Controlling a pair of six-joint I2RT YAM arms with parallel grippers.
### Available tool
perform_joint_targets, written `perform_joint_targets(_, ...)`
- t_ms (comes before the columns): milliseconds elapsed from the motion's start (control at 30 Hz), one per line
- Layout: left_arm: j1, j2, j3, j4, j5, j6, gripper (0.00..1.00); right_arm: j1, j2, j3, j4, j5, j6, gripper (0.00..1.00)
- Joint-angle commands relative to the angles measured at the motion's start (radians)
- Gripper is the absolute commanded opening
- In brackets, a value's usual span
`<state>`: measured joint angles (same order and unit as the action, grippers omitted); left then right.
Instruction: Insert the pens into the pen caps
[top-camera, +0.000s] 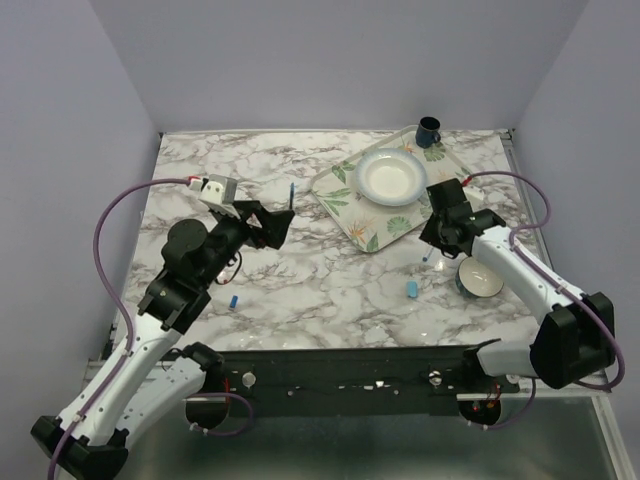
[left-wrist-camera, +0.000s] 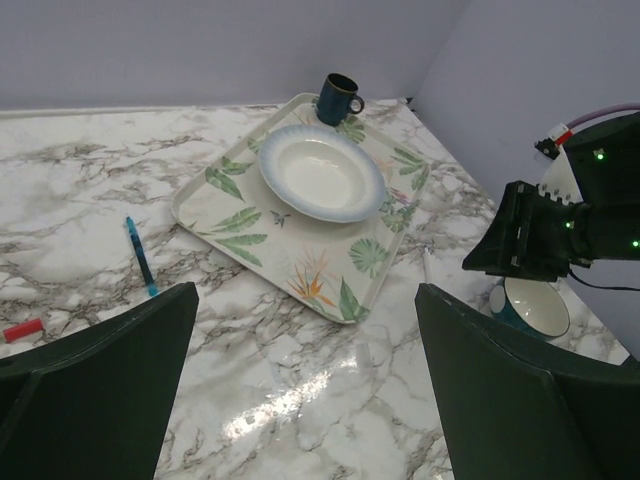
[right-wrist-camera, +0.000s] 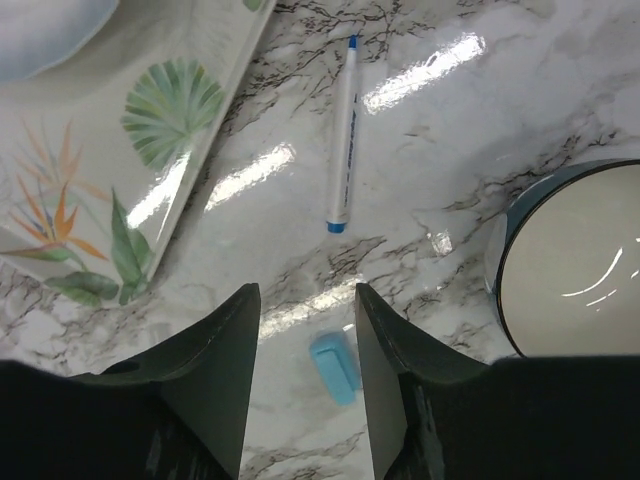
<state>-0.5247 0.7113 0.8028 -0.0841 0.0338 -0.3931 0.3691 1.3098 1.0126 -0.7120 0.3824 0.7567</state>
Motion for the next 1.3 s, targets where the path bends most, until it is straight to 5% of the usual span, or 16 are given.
perform_joint_targets(0, 0.002, 0.022, 0.016, -0.019, -0.026, 0.016, 0.99, -0.073, 0.077, -0.063, 0.098, -0.063, -0.036, 0.49)
perform_joint_targets(300, 0.002, 0.014, 0.003, 0.0, -0.017, 0.013, 0.99, -0.133, 0.275, -0.06, 0.181, -0.149, -0.051, 0.42)
perform_joint_targets(1133, 0.0, 0.027, 0.001, 0.003, -0.023, 0.019, 0.99, -0.164, 0.379, -0.039, 0.217, -0.162, -0.069, 0.38)
perform_joint_targets(1267, 0.002, 0.03, 0.001, 0.004, -0.023, 0.019, 0.99, -0.164, 0.376, -0.045, 0.236, -0.168, -0.092, 0.22)
